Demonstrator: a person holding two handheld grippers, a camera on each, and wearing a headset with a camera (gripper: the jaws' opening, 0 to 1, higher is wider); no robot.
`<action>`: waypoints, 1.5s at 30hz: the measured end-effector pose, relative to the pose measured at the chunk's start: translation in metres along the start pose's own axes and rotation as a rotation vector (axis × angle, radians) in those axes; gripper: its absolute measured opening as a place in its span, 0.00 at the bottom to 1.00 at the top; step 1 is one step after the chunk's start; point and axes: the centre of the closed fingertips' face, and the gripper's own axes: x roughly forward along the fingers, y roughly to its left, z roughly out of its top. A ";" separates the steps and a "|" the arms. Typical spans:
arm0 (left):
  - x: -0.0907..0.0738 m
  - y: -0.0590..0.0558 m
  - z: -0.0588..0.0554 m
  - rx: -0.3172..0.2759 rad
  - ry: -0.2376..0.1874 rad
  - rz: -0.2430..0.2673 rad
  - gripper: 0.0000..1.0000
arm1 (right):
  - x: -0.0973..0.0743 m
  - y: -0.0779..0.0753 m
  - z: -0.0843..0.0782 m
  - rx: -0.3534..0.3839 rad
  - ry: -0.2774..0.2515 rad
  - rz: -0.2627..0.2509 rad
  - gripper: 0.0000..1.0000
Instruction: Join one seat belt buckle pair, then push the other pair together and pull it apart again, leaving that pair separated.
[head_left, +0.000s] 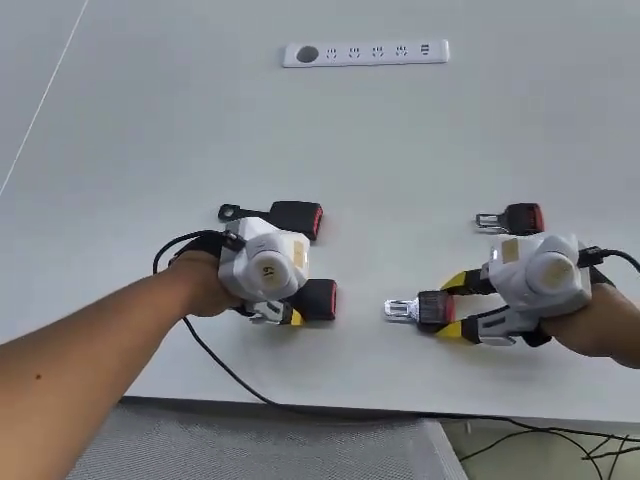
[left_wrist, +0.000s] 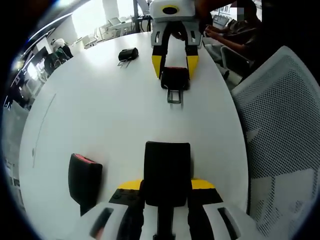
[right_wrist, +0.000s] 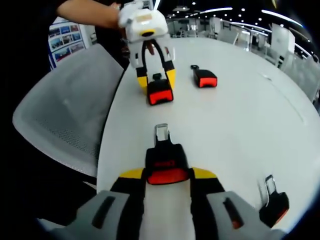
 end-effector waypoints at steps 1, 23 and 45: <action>0.000 0.000 0.000 -0.002 0.000 0.000 0.34 | 0.003 0.000 0.004 -0.002 -0.015 0.007 0.34; 0.001 -0.001 0.003 -0.017 -0.001 -0.001 0.34 | 0.039 -0.003 0.044 0.008 -0.075 0.036 0.33; 0.002 -0.001 0.005 -0.004 0.016 -0.008 0.34 | 0.052 0.001 0.060 -0.002 -0.060 0.008 0.33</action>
